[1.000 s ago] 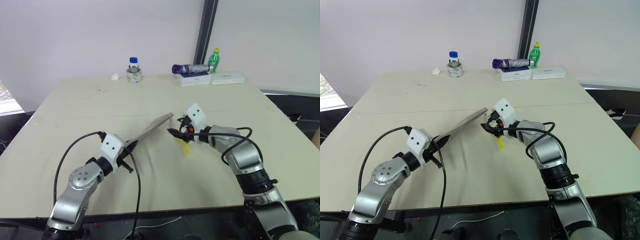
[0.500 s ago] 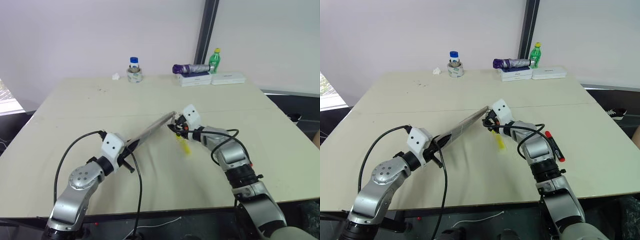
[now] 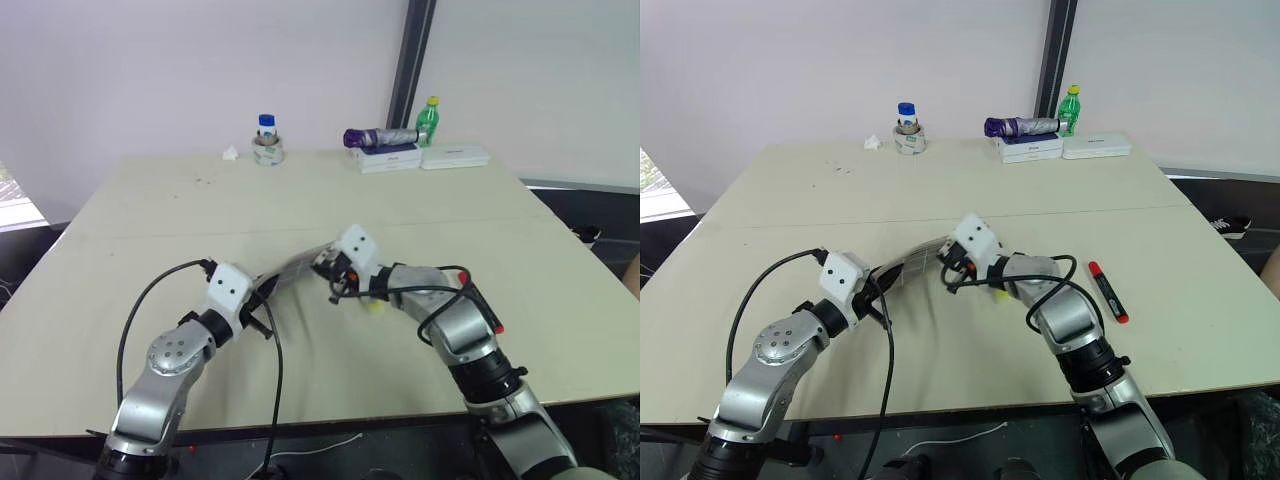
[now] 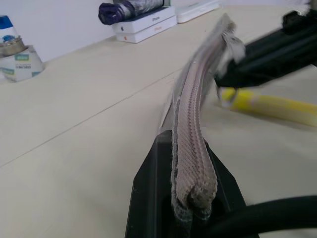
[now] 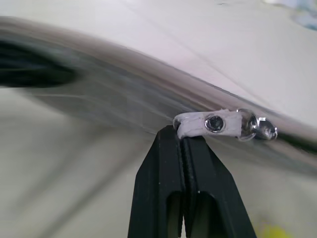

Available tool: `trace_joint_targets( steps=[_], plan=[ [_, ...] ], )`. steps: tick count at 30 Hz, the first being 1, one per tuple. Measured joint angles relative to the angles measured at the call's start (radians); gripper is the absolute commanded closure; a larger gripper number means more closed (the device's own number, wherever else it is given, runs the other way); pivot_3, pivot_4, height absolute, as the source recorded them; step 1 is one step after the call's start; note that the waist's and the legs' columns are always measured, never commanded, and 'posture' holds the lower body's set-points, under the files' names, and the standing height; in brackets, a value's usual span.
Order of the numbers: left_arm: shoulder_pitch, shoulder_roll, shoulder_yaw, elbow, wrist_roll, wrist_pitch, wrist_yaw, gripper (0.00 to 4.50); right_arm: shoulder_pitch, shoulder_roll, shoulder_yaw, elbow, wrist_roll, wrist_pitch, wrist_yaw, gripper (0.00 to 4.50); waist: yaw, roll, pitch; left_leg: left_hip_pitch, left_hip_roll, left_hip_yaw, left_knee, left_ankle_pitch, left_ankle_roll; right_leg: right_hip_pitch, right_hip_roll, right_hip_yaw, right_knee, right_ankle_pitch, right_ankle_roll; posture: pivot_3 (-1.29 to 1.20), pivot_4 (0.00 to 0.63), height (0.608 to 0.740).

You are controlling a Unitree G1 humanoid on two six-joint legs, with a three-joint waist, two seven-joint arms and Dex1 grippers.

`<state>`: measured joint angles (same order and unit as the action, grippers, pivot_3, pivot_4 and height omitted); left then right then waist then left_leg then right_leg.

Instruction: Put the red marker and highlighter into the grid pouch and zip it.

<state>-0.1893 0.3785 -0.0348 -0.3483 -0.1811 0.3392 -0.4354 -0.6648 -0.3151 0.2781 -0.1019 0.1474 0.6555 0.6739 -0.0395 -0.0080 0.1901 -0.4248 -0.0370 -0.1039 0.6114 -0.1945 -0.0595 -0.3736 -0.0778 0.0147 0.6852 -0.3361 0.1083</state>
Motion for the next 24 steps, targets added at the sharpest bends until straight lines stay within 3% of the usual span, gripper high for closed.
trace_joint_targets(
  steps=[7,15,18,24],
  plan=[
    [-0.027,-0.046,-0.030,0.059,0.035,-0.035,0.010,4.50,0.022,0.015,0.115,-0.116,0.004,0.041,0.049,4.46,0.001,0.000,0.000,0.000,0.000,-0.001,0.000,0.000,0.000,0.000,0.000,0.000,0.000,0.000,0.000,0.00,0.150,0.737],
    [-0.037,-0.076,-0.031,0.074,0.057,-0.056,0.021,4.50,0.015,0.039,0.125,-0.131,0.002,0.062,0.048,4.46,0.002,0.000,0.000,0.000,0.000,-0.001,0.000,0.000,0.000,0.000,0.000,0.000,0.000,0.000,0.000,0.00,0.150,0.737],
    [-0.039,-0.086,-0.030,0.078,0.065,-0.060,0.034,4.50,0.008,0.031,0.109,-0.132,0.015,0.086,0.052,3.65,0.002,0.000,0.000,0.000,0.000,-0.001,0.000,0.000,0.000,0.000,0.000,0.000,0.000,0.000,0.000,0.00,0.150,0.737],
    [-0.053,-0.080,-0.004,0.107,0.092,-0.089,0.081,4.50,0.007,-0.081,-0.025,-0.153,0.054,0.154,0.042,0.57,0.011,0.000,0.000,0.000,-0.001,-0.001,0.000,0.000,0.000,0.000,0.000,-0.001,0.000,0.000,0.000,0.00,0.150,0.737]
  ],
)
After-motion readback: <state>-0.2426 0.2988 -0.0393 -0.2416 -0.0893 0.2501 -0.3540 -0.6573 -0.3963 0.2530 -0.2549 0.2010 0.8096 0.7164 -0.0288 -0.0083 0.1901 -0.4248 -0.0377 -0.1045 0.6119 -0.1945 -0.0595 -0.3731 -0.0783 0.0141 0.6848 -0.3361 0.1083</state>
